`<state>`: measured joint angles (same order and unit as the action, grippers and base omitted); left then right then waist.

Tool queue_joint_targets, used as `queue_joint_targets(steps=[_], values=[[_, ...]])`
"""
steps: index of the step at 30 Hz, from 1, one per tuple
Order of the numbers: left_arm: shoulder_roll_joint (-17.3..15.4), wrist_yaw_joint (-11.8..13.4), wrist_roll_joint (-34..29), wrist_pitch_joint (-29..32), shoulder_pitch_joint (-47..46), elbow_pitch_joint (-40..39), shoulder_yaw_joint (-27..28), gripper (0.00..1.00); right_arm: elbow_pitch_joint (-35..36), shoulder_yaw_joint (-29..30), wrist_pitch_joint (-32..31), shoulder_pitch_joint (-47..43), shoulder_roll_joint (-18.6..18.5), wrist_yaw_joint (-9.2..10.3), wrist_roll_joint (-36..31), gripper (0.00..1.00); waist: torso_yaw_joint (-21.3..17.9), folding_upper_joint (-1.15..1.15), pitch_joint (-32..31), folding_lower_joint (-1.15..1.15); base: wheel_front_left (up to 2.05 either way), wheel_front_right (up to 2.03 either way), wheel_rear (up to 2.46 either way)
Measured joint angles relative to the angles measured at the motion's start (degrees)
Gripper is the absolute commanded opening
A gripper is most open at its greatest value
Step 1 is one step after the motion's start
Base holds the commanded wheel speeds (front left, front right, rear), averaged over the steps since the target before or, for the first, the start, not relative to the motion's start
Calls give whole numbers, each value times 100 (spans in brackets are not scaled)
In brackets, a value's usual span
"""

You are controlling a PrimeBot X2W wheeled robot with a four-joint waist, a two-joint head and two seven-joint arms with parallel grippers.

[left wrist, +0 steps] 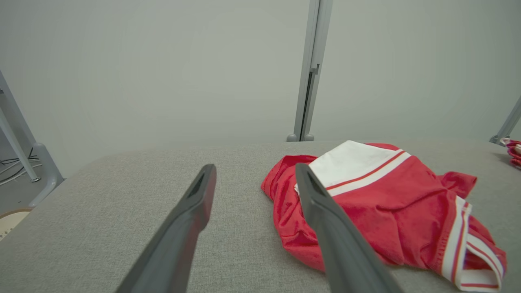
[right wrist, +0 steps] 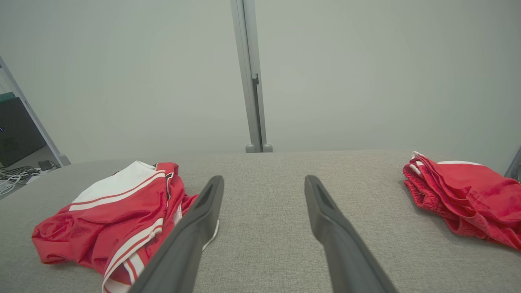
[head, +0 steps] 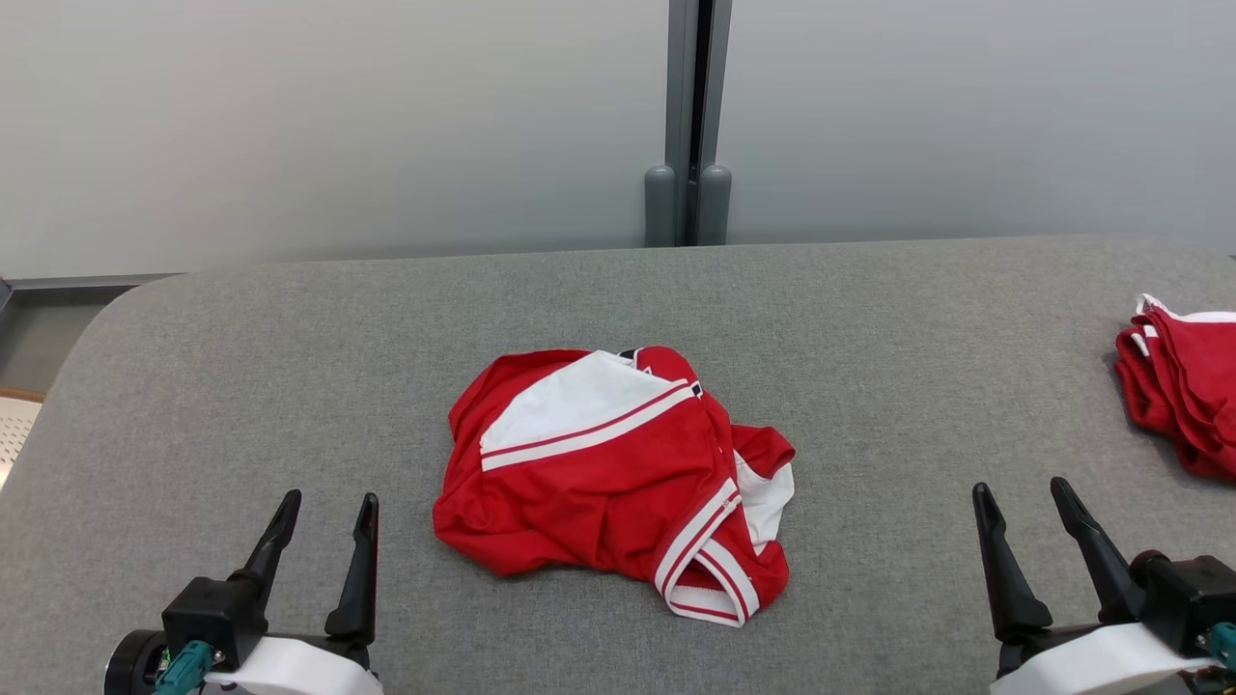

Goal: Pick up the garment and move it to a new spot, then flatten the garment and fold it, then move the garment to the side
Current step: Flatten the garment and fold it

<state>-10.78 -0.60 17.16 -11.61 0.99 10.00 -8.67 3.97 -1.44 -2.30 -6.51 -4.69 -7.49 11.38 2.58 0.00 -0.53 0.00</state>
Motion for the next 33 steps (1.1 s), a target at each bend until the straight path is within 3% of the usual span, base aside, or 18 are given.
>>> queue_joint_targets(steps=[24,30,33], values=[[-45,76,-1,-27,-44,-100,-149,100,31,-38,-81,8,0,0,-42,100,149,0,199,0,0,0,0],[22,66,-25,-78,-387,-162,-242,100,-183,-447,-175,265,-141,0,-25,100,301,0,464,0,0,0,0],[129,32,-52,-156,-732,-134,-347,100,-601,-995,-226,638,-247,0,10,100,506,0,716,0,0,0,0]])
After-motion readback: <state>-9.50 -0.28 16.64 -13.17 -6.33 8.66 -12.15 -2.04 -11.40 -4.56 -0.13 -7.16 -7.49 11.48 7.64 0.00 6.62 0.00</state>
